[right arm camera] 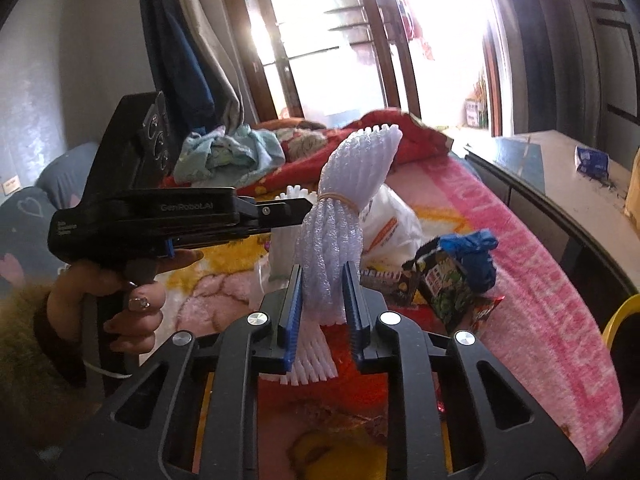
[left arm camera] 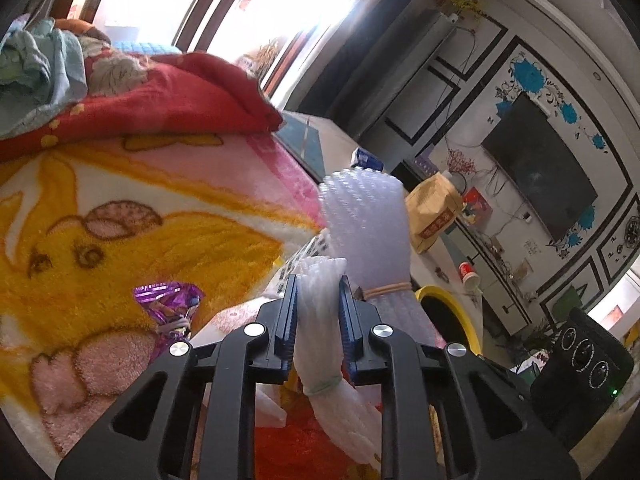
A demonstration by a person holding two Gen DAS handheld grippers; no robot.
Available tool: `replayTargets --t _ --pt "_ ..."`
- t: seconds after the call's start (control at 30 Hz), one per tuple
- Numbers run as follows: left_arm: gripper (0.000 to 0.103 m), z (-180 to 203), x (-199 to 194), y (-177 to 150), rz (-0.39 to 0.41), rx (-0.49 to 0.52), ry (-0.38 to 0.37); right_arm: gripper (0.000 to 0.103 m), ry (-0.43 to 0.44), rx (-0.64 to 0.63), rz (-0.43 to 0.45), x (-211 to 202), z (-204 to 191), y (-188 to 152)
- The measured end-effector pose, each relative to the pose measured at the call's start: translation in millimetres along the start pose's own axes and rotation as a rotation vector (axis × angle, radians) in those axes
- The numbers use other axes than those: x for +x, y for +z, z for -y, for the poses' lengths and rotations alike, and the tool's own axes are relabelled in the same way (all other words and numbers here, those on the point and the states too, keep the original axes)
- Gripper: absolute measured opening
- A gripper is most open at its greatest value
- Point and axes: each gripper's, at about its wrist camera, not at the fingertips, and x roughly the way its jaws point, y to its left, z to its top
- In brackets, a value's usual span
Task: Collect trash
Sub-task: 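Close the left gripper on a white foam net while the right gripper grasps another foam net, then carry both held foam nets over the yellow-rimmed trash bin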
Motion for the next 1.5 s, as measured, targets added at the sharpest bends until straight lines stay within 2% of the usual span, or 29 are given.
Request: replayTargets --t 0.27,0.5,1.1,1.5 --pt "0.017 23.1 -24.0 7.6 0.075 0.059 0.005 0.013 -0.049 0.03 0.061 -25.3 16.0 7.3" --pt "0.017 50.1 -24.7 7.6 0.098 0.124 0.013 0.013 -0.107 0.042 0.095 -49.6 34.8 10.7" --pt "0.017 117.6 8.3 -6.0 0.081 0.222 0.009 0.013 -0.274 0.139 0.116 -98.2 85.2 -7.3" --pt "0.017 147.6 41.5 -14.8 0.042 0.254 -0.015 0.013 -0.445 0.221 0.107 -141.0 126.4 -31.8"
